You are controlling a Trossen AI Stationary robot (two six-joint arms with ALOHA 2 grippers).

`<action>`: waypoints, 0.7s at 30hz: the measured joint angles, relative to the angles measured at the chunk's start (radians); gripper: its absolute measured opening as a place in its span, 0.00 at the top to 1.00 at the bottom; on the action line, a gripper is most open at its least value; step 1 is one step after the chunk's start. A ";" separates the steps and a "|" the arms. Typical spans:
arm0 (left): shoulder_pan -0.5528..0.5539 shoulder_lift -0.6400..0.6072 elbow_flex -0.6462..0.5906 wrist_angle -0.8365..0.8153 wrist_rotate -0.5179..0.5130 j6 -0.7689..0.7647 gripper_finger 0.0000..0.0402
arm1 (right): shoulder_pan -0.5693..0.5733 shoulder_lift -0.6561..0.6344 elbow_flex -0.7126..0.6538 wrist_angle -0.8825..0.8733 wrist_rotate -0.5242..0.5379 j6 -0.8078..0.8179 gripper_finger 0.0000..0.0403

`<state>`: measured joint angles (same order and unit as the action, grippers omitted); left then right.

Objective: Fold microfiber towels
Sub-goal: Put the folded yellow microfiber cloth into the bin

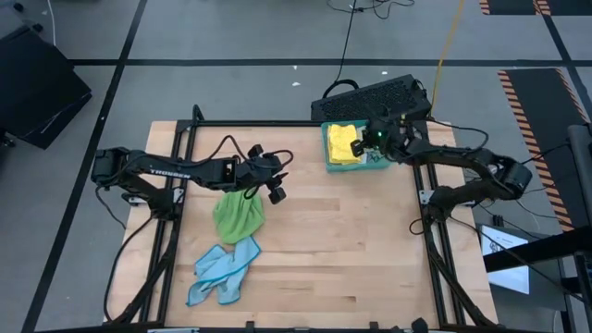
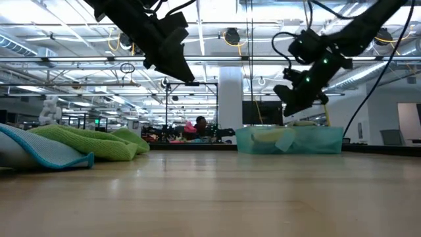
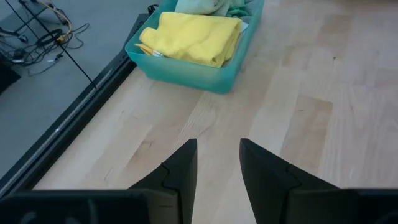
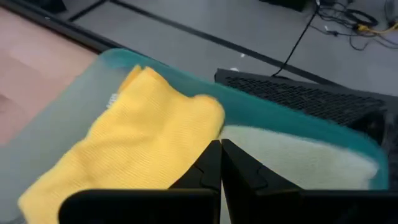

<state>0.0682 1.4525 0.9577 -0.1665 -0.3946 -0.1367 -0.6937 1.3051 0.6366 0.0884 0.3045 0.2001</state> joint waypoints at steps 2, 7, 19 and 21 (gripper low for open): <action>-0.002 0.000 0.000 0.000 0.000 0.000 0.70 | 0.000 0.010 -0.051 0.104 -0.018 0.027 1.00; -0.002 0.000 0.000 0.016 0.000 0.025 0.70 | 0.000 0.078 -0.096 0.365 -0.046 0.058 1.00; -0.003 0.000 0.000 0.022 0.000 0.058 0.70 | -0.014 0.350 -0.087 0.526 -0.098 0.164 1.00; -0.003 0.000 0.000 0.022 0.000 0.066 0.70 | -0.014 0.373 -0.076 0.524 -0.098 0.177 1.00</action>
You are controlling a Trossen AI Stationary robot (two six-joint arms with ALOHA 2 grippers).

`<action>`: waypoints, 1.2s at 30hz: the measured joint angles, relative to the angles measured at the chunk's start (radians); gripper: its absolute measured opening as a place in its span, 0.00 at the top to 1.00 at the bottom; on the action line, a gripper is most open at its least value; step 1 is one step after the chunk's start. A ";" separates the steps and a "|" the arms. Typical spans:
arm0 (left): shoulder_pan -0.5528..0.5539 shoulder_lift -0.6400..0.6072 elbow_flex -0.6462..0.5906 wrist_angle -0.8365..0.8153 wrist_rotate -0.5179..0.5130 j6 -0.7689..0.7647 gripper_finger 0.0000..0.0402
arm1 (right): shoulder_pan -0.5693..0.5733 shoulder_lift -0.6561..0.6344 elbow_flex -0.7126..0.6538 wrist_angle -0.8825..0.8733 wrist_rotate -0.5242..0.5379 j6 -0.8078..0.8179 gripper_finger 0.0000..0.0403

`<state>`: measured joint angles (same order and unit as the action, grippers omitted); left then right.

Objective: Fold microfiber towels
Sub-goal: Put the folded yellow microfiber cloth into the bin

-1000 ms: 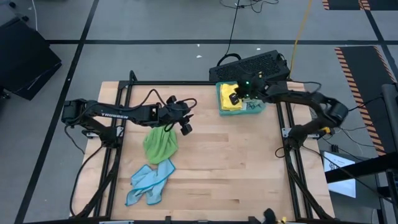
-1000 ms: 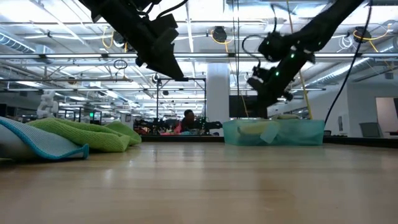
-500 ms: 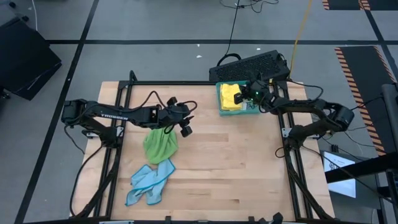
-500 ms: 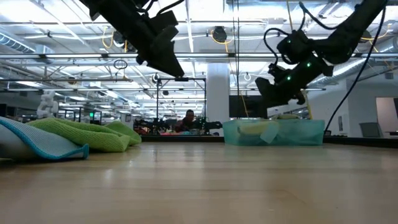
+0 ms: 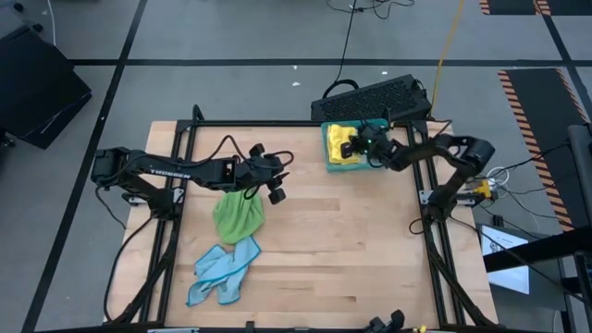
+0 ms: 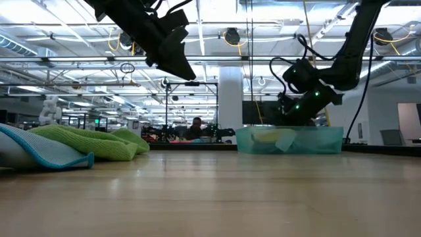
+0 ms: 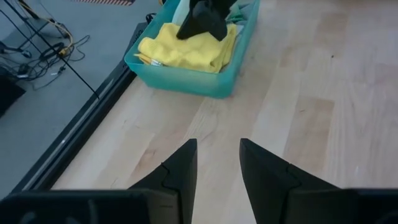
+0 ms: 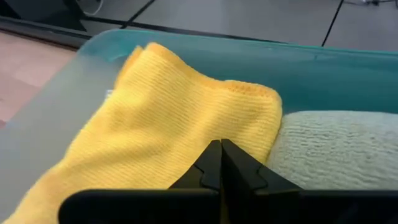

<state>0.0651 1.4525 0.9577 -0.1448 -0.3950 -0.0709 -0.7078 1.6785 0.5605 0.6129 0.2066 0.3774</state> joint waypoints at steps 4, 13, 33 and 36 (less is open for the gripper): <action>0.001 0.000 0.000 0.000 0.000 0.021 0.70 | 0.000 0.018 0.019 -0.019 -0.002 0.005 1.00; 0.001 0.000 0.000 0.001 0.000 0.038 0.70 | 0.001 -0.102 0.031 -0.035 -0.028 0.008 1.00; -0.001 0.000 0.000 0.028 0.001 0.034 0.70 | 0.012 0.018 0.031 -0.054 -0.032 0.017 1.00; -0.001 0.000 0.000 0.028 0.001 0.024 0.70 | 0.022 -0.009 0.031 -0.057 -0.052 0.015 1.00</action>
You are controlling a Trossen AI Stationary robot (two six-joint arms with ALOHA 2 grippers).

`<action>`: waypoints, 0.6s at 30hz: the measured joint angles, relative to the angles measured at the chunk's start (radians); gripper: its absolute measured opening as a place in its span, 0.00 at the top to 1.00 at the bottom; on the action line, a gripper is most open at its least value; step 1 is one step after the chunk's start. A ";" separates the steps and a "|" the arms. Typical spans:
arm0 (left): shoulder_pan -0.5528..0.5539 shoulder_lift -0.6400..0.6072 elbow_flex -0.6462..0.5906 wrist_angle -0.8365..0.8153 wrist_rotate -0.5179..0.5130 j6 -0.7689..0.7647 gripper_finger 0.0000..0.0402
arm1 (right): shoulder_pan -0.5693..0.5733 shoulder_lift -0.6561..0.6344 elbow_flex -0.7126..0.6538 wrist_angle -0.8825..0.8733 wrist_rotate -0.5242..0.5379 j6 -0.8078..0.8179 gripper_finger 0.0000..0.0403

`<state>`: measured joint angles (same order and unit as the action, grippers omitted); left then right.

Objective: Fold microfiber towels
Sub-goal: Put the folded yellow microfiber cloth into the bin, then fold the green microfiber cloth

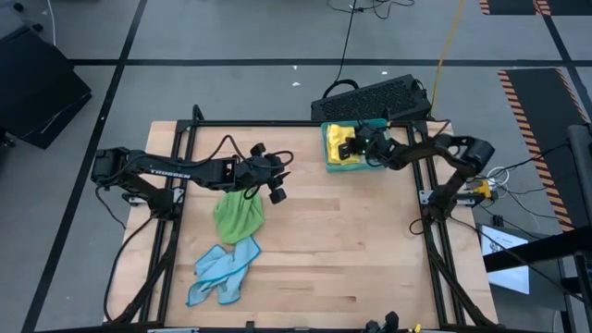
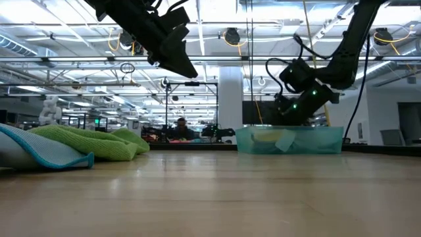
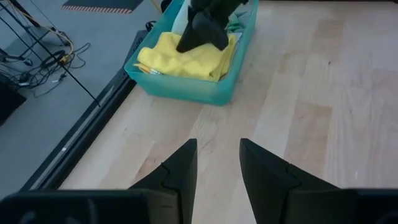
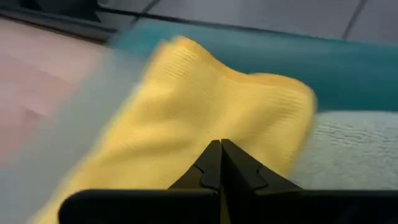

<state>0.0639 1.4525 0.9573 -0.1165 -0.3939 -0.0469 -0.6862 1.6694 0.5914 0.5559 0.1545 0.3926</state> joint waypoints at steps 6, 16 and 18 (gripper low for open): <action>-0.011 0.000 0.000 -0.061 0.000 -0.089 0.70 | 0.036 -0.179 0.000 -0.099 -0.005 -0.055 1.00; -0.148 0.000 -0.032 -0.374 -0.085 -0.361 0.70 | 0.186 -0.510 0.000 -0.402 -0.112 -0.163 1.00; -0.181 0.000 -0.056 -0.437 -0.086 -0.439 0.70 | 0.237 -0.547 0.000 -0.452 -0.134 -0.170 1.00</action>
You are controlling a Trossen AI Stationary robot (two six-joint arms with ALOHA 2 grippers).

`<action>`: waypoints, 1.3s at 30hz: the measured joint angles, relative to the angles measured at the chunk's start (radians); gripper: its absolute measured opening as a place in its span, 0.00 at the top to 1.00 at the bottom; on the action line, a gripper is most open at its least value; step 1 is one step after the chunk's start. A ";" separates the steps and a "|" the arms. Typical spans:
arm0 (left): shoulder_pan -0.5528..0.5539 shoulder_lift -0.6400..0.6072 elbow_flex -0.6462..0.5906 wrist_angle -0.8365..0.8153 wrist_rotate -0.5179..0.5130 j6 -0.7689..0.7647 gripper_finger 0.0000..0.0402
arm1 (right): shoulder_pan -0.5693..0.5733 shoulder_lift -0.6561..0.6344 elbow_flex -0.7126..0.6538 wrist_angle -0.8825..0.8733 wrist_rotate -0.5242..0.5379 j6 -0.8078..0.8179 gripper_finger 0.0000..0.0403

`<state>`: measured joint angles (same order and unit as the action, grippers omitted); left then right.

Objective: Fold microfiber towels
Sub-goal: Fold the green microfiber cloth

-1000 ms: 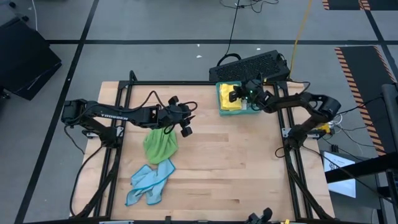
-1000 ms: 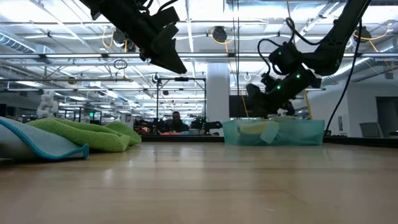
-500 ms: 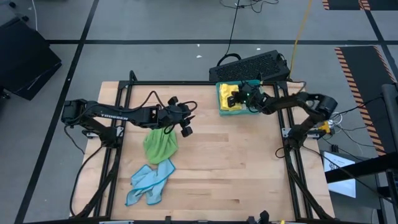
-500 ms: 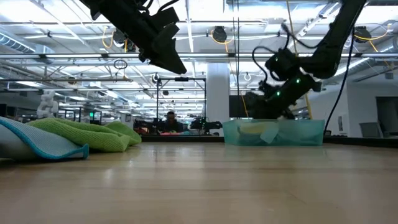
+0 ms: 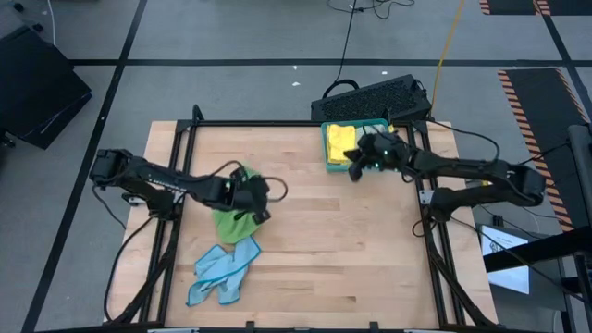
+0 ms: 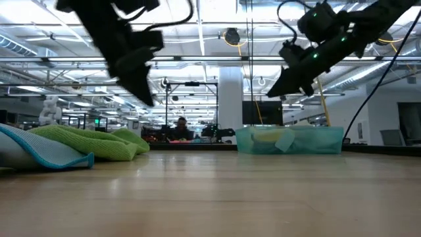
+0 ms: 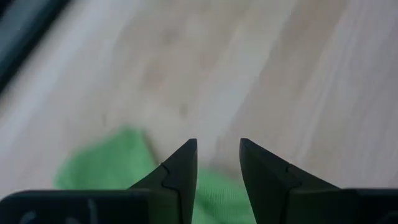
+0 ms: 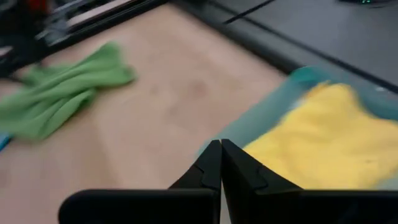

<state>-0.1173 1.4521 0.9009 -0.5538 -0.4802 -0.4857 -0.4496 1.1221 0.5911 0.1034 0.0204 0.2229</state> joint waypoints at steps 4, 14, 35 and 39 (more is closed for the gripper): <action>-0.064 0.000 -0.077 -0.060 -0.014 -0.209 0.70 | 0.111 -0.032 0.000 -0.075 0.009 -0.006 1.00; -0.215 0.000 -0.239 -0.047 0.038 -0.614 0.62 | 0.287 -0.034 0.000 -0.124 0.056 -0.081 1.00; -0.255 0.000 -0.112 -0.107 -0.096 -0.576 0.26 | 0.513 -0.034 -0.310 0.405 0.055 -0.078 1.00; -0.190 0.000 -0.071 -0.091 -0.187 -0.357 0.30 | 0.530 -0.034 -0.364 0.463 0.057 -0.051 1.00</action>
<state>-0.3071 1.4525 0.8300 -0.6446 -0.6677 -0.8431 0.0801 1.0885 0.2272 0.5661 0.0774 0.1721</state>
